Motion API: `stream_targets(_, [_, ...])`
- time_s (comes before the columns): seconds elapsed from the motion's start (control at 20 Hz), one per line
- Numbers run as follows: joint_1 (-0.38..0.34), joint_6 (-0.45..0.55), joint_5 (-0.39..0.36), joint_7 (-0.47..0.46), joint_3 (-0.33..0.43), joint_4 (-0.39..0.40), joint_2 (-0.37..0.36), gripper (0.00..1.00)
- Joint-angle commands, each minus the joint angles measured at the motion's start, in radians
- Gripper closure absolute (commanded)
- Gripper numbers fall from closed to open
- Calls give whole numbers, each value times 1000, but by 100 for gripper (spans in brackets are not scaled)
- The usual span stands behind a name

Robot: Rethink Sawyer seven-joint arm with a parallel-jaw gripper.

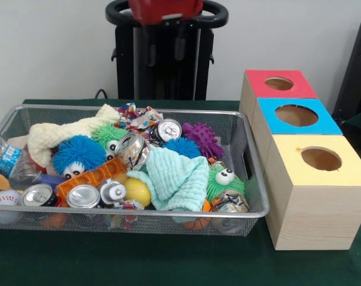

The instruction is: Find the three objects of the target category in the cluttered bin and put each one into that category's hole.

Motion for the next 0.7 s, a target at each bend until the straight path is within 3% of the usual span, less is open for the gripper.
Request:
stream_targets(0.05, [-138,-78,-84,-315,255,196,-18,0])
stream_targets(0.7, [-160,-86,-226,-153,335,153,42,0])
